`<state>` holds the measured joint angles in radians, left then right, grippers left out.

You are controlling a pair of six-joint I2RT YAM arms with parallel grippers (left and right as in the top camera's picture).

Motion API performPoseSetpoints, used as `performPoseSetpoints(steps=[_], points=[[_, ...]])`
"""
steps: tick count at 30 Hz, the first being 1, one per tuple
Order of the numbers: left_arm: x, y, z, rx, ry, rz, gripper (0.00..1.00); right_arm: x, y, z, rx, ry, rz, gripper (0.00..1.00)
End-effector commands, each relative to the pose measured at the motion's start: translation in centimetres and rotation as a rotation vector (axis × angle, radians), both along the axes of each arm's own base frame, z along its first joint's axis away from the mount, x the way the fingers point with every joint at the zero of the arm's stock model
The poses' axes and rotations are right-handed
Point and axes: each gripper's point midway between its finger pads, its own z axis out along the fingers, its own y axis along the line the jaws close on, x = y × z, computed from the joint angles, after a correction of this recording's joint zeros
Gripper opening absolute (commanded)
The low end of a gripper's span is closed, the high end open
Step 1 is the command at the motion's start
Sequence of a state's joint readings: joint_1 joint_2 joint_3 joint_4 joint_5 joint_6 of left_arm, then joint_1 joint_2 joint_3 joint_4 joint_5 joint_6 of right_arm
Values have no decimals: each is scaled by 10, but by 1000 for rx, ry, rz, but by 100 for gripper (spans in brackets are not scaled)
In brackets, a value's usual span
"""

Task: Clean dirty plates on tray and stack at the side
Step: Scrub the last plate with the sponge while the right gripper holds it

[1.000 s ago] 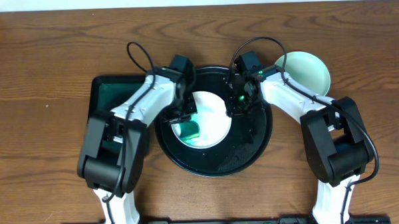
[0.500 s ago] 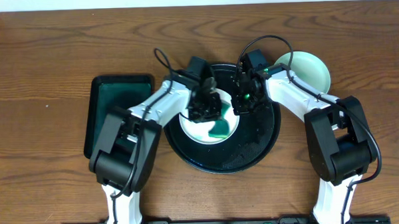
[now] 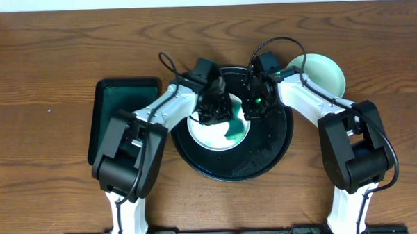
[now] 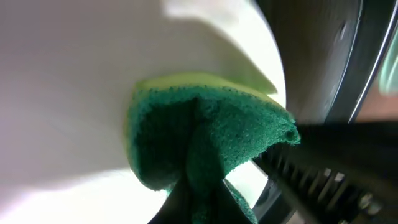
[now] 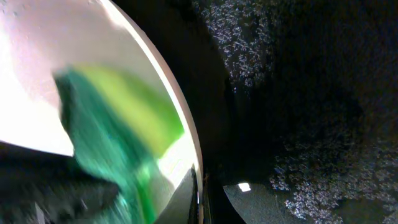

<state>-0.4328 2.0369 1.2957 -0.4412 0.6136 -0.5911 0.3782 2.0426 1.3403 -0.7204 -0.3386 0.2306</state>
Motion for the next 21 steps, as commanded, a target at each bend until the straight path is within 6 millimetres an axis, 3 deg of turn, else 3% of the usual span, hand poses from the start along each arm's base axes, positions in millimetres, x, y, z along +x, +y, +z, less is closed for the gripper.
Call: performPoseSetpoints(steps=[1, 5, 8, 14, 18, 21], points=[[26, 48, -25, 120, 20, 184, 7, -10, -1, -9, -30, 29, 16, 1], [41, 80, -28, 161, 15, 268, 7, -10, -1, -9, -30, 29, 17, 1], [41, 102, -32, 209, 42, 312, 7, -11, -1, -10, -31, 31, 16, 1], [3, 163, -47, 477, 156, 297, 8, -11, -1, -10, -31, 29, 23, 1], [-26, 205, -46, 721, 216, 253, 8, -11, -1, -10, -31, 29, 24, 1], [-38, 222, -42, 818, 244, 234, 7, -11, -1, -10, -31, 29, 24, 1]])
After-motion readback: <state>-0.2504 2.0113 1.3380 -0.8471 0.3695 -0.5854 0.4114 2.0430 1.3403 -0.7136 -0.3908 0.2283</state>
